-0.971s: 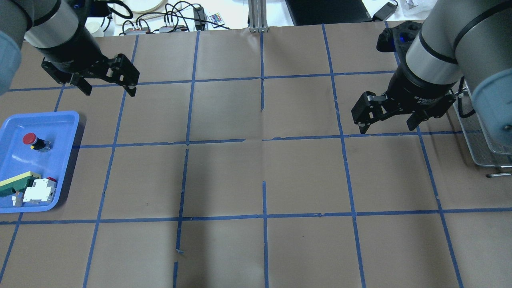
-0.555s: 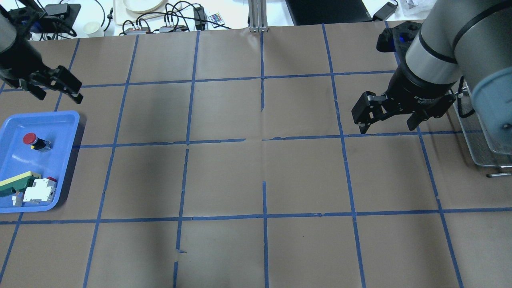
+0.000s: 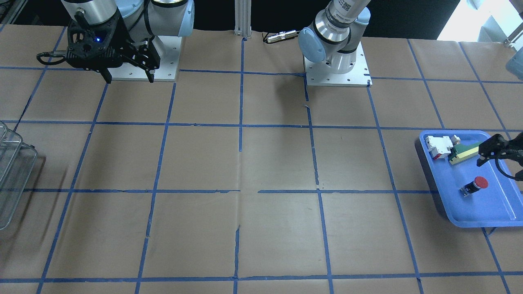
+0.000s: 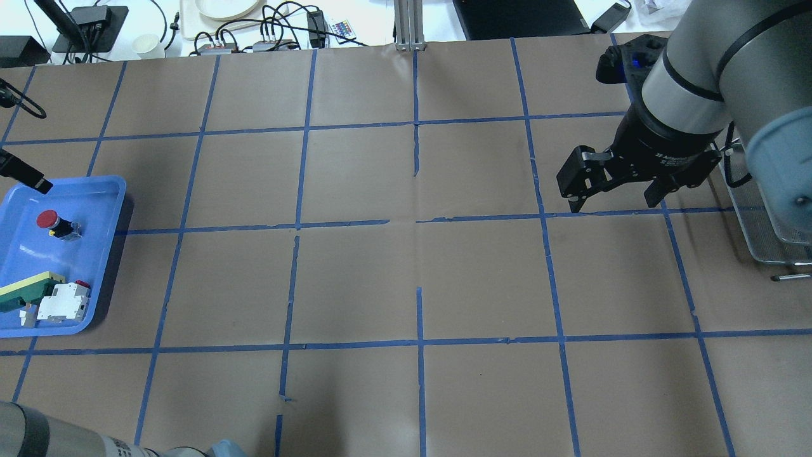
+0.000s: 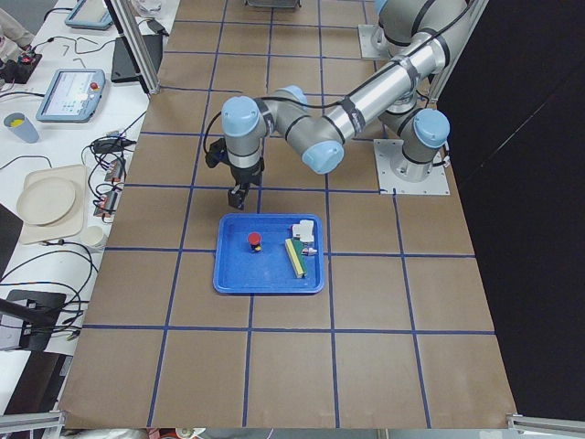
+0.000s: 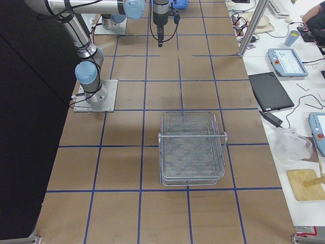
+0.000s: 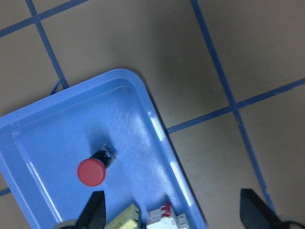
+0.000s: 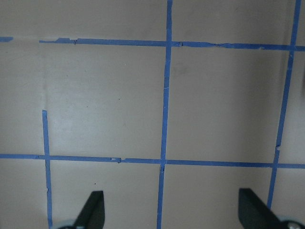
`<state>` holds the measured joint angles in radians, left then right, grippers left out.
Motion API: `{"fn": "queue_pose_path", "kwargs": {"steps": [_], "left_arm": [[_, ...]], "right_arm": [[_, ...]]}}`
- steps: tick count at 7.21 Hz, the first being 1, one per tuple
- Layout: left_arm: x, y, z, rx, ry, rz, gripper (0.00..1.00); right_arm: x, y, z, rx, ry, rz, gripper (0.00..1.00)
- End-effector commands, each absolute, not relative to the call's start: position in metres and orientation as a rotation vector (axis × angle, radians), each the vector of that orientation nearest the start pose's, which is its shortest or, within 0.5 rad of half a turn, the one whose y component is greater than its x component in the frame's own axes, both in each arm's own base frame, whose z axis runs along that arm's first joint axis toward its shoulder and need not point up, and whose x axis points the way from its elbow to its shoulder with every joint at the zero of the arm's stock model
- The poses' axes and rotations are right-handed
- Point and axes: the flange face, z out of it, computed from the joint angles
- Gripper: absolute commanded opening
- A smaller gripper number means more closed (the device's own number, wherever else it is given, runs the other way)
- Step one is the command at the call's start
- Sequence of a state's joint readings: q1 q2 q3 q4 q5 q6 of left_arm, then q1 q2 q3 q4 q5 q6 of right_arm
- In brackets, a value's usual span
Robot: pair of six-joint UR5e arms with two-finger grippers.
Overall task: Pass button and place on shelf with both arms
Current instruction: 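Lower the left gripper and grasp the red-capped button block in the tray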
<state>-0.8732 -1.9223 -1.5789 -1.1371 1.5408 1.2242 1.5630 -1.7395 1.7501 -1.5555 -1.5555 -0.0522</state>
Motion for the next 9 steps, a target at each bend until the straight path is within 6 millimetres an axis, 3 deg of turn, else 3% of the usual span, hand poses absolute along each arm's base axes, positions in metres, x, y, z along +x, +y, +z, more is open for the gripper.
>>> {"fn": "queue_pose_path", "kwargs": {"steps": [1,5,7,9], "left_arm": [[0.337,-0.555,0.284,1.145,2.877,-0.152,0.99],[0.336,-0.542,0.231,1.248,2.890,-0.115,0.99],[0.338,-0.543,0.219,1.333,2.858,-0.100,0.94],[0.339,-0.541,0.225,1.357,2.834,-0.101,0.50]], "right_arm": [[0.132,-0.419,0.475,-0.069,3.124,0.040,1.00],[0.132,-0.418,0.476,-0.069,3.121,0.037,1.00],[0.131,-0.419,0.475,-0.071,3.120,0.040,1.00],[0.133,-0.420,0.476,-0.071,3.106,0.032,1.00]]}}
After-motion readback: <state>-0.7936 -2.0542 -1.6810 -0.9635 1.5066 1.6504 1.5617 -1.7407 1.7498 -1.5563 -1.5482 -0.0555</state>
